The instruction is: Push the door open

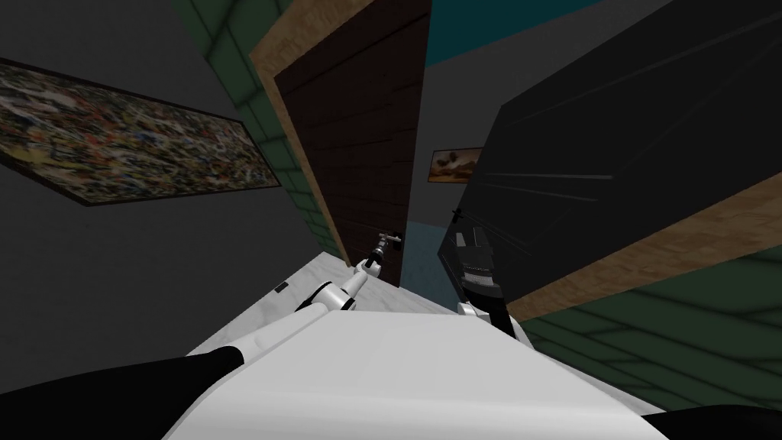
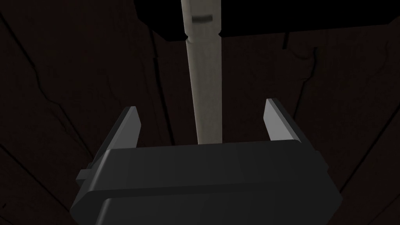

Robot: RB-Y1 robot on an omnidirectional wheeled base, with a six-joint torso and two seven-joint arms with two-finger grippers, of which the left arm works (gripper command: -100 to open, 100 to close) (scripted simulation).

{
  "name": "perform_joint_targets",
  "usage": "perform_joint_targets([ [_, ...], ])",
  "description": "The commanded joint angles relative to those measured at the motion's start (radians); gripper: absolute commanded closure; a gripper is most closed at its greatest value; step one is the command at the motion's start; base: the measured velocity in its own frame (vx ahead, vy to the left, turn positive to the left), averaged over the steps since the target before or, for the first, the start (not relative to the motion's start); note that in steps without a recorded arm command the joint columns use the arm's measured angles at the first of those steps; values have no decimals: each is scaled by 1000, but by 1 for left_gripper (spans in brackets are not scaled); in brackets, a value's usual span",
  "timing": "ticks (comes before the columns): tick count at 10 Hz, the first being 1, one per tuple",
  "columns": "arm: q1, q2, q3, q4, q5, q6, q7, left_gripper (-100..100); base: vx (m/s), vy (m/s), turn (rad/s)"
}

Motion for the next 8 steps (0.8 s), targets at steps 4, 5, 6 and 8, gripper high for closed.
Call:
perform_joint_targets([
  [4,-6,-18,4,19,2,-11,2,100,112,-46,-10],
  [5,-6,-18,4,19,2,-11,2,100,-28,13,-15],
  [6,-6,-18,4,19,2,-11,2,100,-18,11,-10],
  [8,-6,-18,4,19,2,-11,2,100,-5,3,0],
])
